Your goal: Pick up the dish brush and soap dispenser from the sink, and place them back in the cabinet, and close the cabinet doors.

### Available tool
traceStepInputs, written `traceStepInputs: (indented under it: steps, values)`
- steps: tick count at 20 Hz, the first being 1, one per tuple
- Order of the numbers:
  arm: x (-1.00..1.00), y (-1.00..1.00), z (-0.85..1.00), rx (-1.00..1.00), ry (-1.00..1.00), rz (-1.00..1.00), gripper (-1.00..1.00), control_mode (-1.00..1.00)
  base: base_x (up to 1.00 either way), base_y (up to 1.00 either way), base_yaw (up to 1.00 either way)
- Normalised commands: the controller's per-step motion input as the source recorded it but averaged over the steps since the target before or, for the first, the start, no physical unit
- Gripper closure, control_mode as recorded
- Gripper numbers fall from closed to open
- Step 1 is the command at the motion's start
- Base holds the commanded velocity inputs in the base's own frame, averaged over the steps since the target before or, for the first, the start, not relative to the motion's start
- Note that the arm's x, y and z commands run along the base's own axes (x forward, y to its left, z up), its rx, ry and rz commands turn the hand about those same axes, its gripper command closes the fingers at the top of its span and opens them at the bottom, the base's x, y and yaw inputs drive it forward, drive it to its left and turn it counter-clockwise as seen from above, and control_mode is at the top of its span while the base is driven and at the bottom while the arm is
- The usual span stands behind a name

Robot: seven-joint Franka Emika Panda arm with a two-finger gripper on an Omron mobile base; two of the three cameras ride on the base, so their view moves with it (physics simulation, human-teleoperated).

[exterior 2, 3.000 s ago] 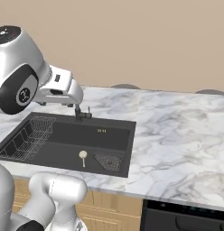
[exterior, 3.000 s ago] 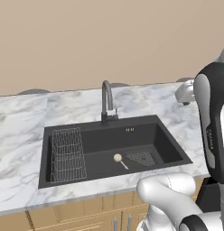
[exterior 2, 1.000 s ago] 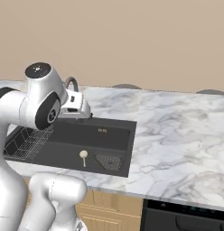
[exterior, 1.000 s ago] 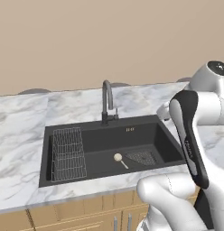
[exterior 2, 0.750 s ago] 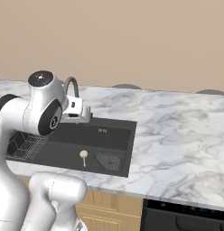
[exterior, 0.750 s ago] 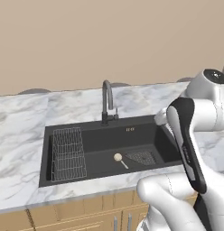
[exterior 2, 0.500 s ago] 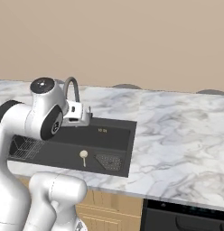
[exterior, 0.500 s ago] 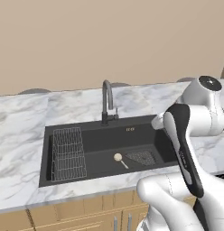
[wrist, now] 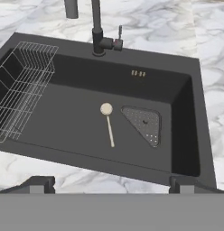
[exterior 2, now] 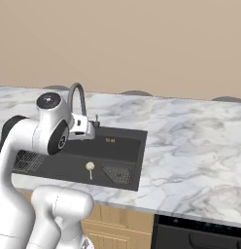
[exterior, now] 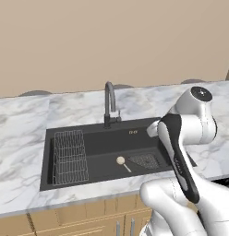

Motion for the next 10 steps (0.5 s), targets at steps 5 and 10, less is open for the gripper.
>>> traceStepInputs:
  steps: [5,10]
  values:
    - [0.24,0.11,-0.27,0.00,0.00,0.02,-1.00,-1.00,0.00,0.00,0.00]
    - [0.28,0.11,-0.27,0.00,0.00,0.00,-1.00,-1.00,0.00,0.00,0.00]
